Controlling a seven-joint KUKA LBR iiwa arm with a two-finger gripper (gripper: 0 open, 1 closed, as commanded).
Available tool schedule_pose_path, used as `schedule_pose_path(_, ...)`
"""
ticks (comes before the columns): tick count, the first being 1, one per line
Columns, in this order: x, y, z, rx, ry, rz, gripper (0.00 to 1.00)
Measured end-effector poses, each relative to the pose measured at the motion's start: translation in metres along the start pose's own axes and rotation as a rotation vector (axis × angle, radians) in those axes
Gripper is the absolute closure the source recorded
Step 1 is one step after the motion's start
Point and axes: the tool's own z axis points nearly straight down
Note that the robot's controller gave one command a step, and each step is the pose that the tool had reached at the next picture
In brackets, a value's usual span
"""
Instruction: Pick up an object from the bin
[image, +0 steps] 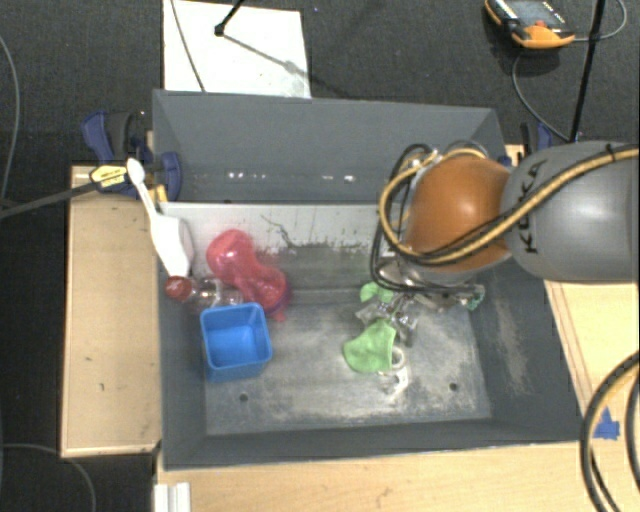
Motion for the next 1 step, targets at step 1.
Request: schedule_pose_path(1, 0.0002, 0.0004, -0.0023, 0.000, -0.001, 0.001, 1.00)
